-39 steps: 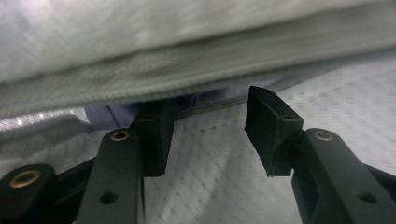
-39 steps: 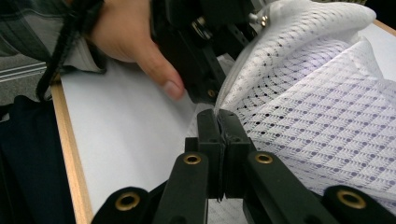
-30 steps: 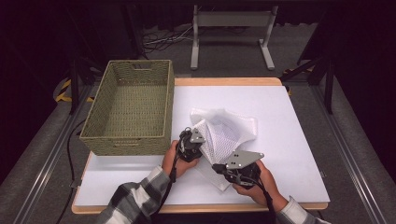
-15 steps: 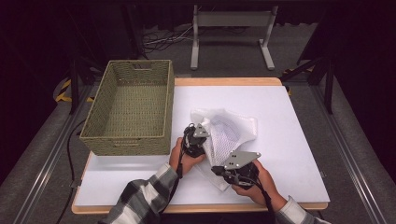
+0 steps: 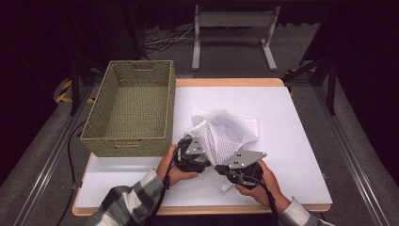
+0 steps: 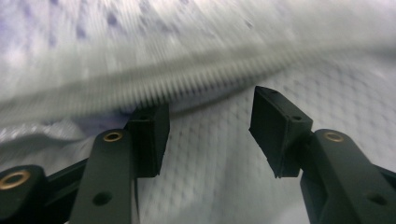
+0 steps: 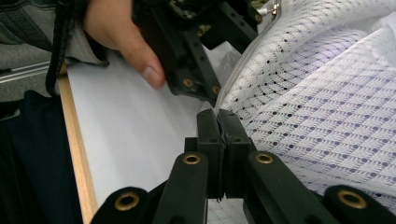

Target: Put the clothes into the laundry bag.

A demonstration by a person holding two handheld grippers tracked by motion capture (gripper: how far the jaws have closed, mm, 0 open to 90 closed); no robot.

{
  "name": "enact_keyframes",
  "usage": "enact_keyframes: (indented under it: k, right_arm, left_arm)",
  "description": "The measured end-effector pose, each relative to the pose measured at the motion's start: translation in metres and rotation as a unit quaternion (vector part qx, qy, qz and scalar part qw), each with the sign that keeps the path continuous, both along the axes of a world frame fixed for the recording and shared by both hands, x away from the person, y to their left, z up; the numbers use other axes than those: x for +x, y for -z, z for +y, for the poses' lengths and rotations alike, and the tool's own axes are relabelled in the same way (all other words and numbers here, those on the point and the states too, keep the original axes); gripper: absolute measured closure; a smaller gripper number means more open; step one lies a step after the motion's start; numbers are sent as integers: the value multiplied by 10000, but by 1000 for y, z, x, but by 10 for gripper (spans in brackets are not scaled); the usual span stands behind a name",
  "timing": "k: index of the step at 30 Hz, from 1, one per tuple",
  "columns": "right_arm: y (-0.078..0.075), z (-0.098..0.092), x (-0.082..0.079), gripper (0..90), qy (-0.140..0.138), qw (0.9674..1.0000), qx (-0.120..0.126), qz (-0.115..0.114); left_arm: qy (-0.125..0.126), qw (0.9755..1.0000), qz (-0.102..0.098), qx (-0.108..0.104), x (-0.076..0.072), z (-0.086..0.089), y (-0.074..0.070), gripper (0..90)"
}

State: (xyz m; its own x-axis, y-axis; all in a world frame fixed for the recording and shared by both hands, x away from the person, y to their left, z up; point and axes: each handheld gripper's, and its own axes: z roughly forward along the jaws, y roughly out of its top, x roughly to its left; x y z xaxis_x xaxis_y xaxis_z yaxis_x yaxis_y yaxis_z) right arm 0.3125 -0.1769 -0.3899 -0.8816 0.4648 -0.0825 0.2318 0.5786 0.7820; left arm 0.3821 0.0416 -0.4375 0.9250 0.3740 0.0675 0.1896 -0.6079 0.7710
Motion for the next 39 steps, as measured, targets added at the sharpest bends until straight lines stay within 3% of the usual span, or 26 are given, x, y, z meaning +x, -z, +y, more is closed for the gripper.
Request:
enact_keyframes:
  k: [6, 10, 13, 15, 16, 18, 20, 22, 23, 26, 29, 32, 33, 35, 39]
  right_arm:
    - [-1, -1, 0, 892, 9, 10000, 18, -16]
    - [-2, 0, -1, 892, -21, 10000, 25, -29]
    - [-2, 3, -3, 893, -80, 10000, 16, -36]
    - [-2, 5, -4, 893, -115, 9999, -8, -56]
    - [-2, 5, -4, 893, -117, 9999, -10, -62]
    - [-2, 5, -5, 893, -141, 9999, -20, -71]
    - [-2, 5, -6, 893, -147, 9999, -15, -58]
    - [-2, 4, -6, 893, -150, 9999, -9, -55]
    - [-2, 4, -6, 893, -147, 9999, 1, -48]
    - [-2, 4, -6, 893, -144, 9999, -1, -48]
    - [-3, 5, -6, 894, -144, 9999, -6, -46]
    - [-2, 5, -5, 894, -157, 9999, -2, -16]
    - [-2, 5, -5, 894, -161, 9999, 7, -5]
    - [-2, 5, -5, 895, -171, 9999, 3, -2]
    - [-3, 5, -7, 897, -271, 9996, 49, 42]
  left_arm:
    - [-181, 9998, -117, -22, -7, 23, -3, 571]
    - [-439, 9988, -228, -49, -6, 23, -2, 636]
    - [-848, 9955, -364, 227, -2, 8, 3, 676]
    - [-1070, 9935, -202, 330, 4, 0, 8, 667]
    - [-1300, 9907, -197, 347, 7, -4, 11, 663]
    - [-1421, 9893, -30, 345, 13, -7, 12, 637]
    - [-1597, 9864, -34, 376, 18, -9, 12, 638]
    - [-1575, 9868, 2, 372, 20, -12, 13, 660]
    - [-1632, 9859, -46, 377, 21, -13, 13, 696]
    - [-1675, 9852, -64, 352, 24, -18, 14, 861]
    - [-1530, 9880, -65, 207, 25, -23, 12, 891]
    - [-1231, 9922, -23, -193, 24, -28, 6, 893]
    - [-1215, 9922, -43, -269, 23, -30, 5, 892]
    - [-948, 9925, 129, -758, 24, -34, 2, 891]
    - [-747, 9922, 171, -979, 25, -47, 4, 891]
